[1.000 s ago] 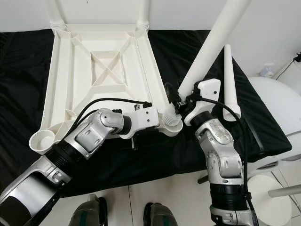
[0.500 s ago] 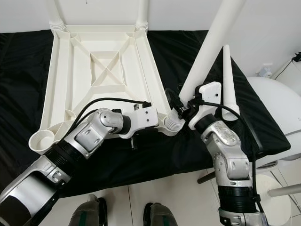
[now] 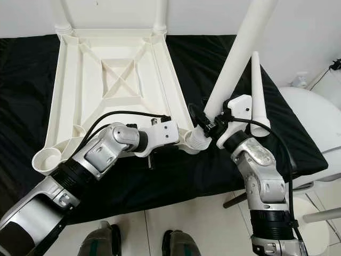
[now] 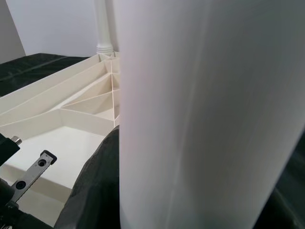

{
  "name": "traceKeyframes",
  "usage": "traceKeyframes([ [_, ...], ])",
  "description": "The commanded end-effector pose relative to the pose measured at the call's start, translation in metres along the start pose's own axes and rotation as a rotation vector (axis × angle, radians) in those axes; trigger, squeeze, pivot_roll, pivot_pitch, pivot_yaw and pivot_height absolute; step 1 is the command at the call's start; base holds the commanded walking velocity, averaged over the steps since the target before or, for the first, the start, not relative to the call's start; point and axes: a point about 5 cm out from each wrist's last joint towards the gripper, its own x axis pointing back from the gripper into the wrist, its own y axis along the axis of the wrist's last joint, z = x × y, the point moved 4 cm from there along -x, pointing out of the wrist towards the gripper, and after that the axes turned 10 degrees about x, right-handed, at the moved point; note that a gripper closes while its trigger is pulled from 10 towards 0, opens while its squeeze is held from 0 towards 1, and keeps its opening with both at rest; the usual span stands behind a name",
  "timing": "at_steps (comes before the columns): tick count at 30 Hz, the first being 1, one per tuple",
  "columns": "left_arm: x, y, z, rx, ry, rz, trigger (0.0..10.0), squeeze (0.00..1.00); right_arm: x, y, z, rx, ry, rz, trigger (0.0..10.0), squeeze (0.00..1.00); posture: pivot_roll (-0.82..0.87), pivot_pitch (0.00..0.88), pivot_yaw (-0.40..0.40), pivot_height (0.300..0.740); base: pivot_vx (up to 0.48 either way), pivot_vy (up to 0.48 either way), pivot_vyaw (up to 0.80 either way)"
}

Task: Building children table

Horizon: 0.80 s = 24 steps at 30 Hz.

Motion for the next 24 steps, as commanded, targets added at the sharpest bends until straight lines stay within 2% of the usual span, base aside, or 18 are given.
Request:
traceKeyframes([
  [1, 0.004, -0.018, 0.008, 0.013, 0.041, 0.072, 10.0, 0.00, 0.000, -0.024, 0.003, -0.039, -0.002, 0.083, 10.0, 0.00, -0.01, 0.106, -0.056, 0.740, 0.000, 0.000, 0.00],
  [11, 0.004, -0.015, 0.009, 0.014, 0.047, 0.066, 10.0, 0.00, -0.009, -0.031, 0.015, -0.079, 0.012, 0.079, 10.0, 0.00, 0.00, 0.107, -0.063, 0.740, 0.000, 0.000, 0.00],
  [16, 0.005, -0.016, 0.009, 0.016, 0.050, 0.065, 10.0, 0.00, -0.006, -0.036, 0.021, -0.030, 0.074, 0.103, 10.0, 0.00, 0.00, 0.110, -0.065, 0.740, 0.000, 0.000, 0.00],
  [24, 0.005, -0.015, 0.010, 0.017, 0.052, 0.063, 10.0, 0.00, -0.006, -0.035, 0.019, 0.016, 0.101, 0.103, 10.0, 0.00, 0.00, 0.110, -0.063, 0.740, 0.000, 0.000, 0.00],
])
